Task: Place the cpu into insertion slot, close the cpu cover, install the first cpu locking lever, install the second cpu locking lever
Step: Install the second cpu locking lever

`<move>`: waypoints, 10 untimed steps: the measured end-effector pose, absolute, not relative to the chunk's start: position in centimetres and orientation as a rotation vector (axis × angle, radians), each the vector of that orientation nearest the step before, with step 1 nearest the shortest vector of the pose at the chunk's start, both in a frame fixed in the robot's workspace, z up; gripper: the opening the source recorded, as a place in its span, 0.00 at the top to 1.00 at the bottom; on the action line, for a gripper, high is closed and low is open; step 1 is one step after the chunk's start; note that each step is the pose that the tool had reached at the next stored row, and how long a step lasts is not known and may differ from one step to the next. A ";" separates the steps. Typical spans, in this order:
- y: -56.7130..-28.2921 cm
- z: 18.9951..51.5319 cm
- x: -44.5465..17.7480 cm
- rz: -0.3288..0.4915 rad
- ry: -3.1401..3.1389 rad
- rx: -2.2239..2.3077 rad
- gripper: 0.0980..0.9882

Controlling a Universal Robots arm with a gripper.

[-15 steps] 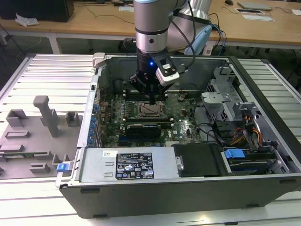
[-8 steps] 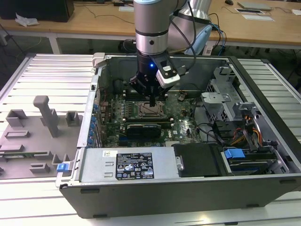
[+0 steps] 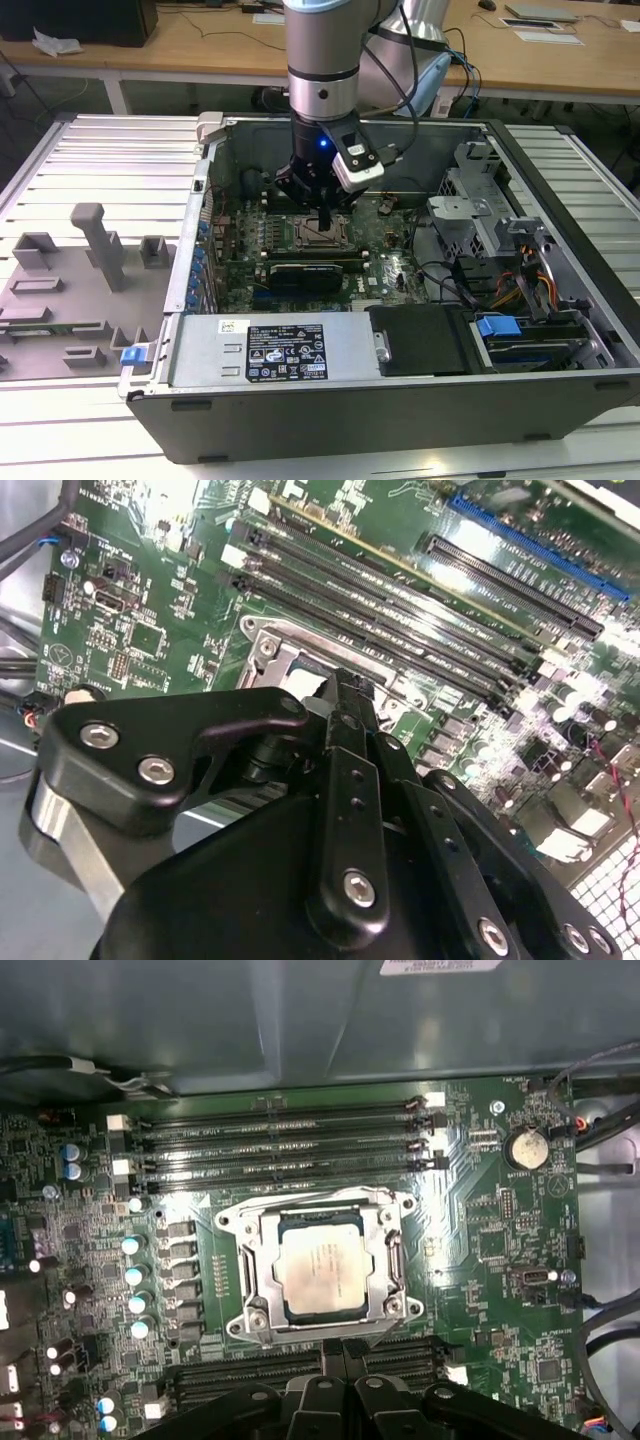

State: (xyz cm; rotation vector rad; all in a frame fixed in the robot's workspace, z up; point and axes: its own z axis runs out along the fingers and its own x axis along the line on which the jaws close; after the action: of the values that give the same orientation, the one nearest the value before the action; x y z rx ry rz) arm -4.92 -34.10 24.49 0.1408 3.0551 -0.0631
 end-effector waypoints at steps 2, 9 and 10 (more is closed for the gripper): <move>-34.4 24.5 -4.9 -0.063 3.055 0.141 0.99; -35.6 24.3 -5.4 -0.019 3.057 0.143 0.99; -35.7 24.3 -5.4 -0.013 3.057 0.143 0.99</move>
State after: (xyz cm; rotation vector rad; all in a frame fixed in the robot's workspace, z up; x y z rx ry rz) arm -5.44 -35.74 24.28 0.1430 3.0571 -0.0129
